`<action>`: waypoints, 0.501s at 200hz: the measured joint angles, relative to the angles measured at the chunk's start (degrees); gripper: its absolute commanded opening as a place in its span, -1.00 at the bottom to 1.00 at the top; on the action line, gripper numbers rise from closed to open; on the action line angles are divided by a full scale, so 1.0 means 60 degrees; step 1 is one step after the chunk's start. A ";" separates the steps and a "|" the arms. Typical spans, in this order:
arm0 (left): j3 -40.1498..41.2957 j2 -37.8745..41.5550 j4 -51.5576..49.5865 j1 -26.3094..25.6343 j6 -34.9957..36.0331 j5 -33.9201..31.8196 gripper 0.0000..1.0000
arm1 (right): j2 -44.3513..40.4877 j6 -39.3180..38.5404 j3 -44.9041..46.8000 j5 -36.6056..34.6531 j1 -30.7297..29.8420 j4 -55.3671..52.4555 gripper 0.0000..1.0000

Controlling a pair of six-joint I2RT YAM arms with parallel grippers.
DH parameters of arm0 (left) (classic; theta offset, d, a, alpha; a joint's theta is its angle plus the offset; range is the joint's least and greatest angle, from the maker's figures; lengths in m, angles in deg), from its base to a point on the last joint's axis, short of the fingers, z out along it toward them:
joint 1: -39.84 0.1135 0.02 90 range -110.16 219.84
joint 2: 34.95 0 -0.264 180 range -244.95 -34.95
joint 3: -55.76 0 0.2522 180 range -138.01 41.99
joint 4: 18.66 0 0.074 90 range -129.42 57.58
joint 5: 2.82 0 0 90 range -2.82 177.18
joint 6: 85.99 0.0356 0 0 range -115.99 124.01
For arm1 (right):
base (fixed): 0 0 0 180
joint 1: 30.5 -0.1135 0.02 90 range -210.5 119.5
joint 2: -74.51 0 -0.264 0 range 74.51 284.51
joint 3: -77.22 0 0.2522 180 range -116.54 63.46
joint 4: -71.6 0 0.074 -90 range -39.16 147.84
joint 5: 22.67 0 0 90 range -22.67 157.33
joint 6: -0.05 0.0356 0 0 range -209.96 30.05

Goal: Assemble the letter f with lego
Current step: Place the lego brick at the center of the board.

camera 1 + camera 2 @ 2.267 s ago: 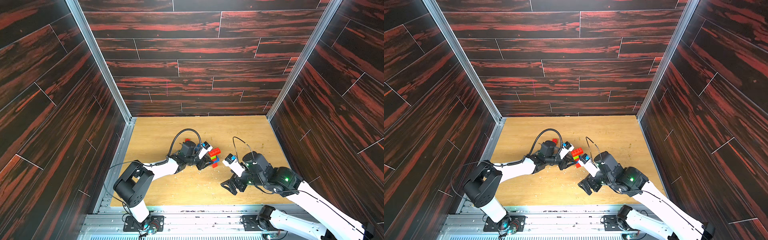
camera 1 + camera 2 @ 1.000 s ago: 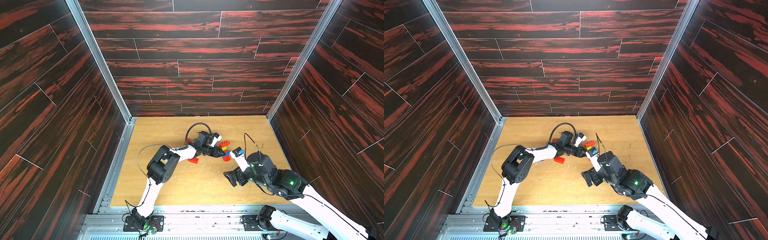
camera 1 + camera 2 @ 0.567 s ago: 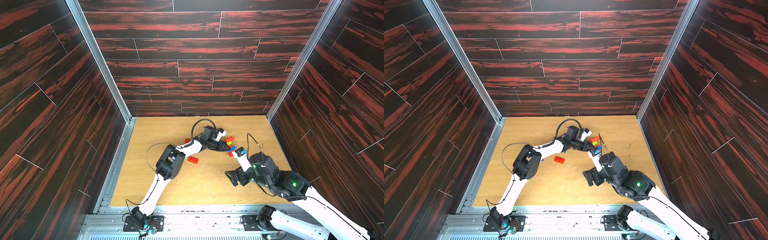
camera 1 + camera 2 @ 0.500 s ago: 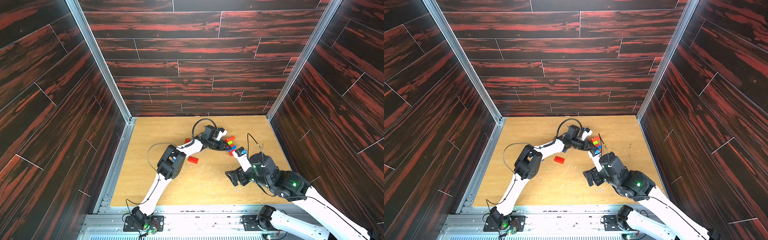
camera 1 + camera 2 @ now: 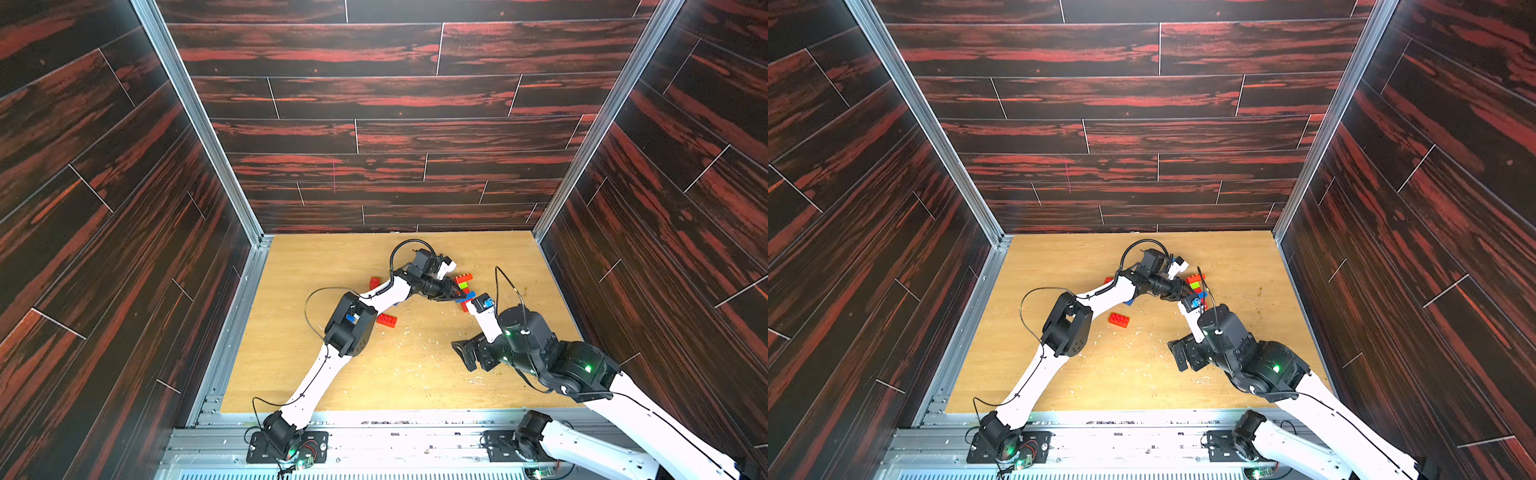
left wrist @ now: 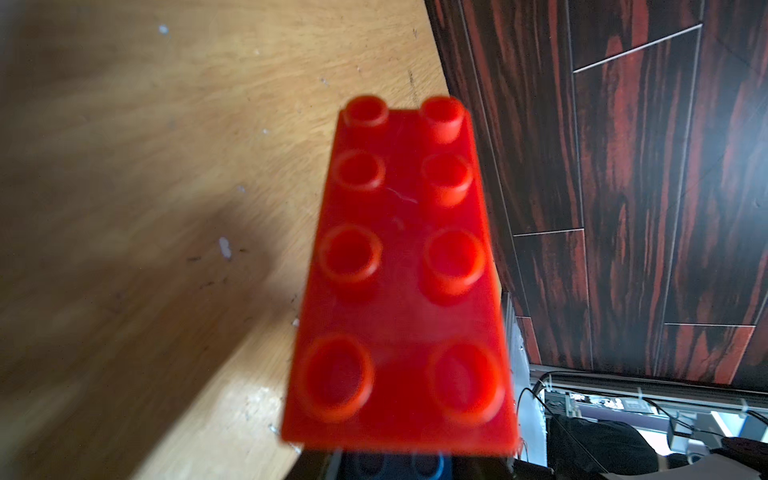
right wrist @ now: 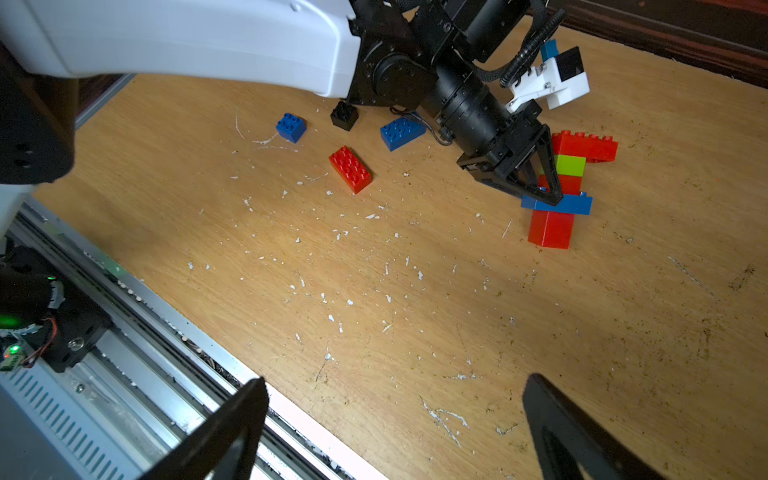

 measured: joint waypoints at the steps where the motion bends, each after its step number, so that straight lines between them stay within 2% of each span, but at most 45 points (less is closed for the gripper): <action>1: -0.0004 -0.0004 0.0000 0.0000 -0.0004 0.0000 -0.49 | 0.0004 0.0000 0.0000 0.0000 0.0000 0.0004 0.97; 62: -0.0098 -0.0091 0.0328 0.0157 -0.0820 0.0397 -0.49 | 0.0146 0.0011 0.0000 0.0007 0.0000 0.0044 0.97; 100: -0.0091 -0.0364 0.1300 0.0284 -0.1759 0.0590 -0.49 | 0.0149 0.0044 0.0000 0.0004 0.0000 0.0076 0.97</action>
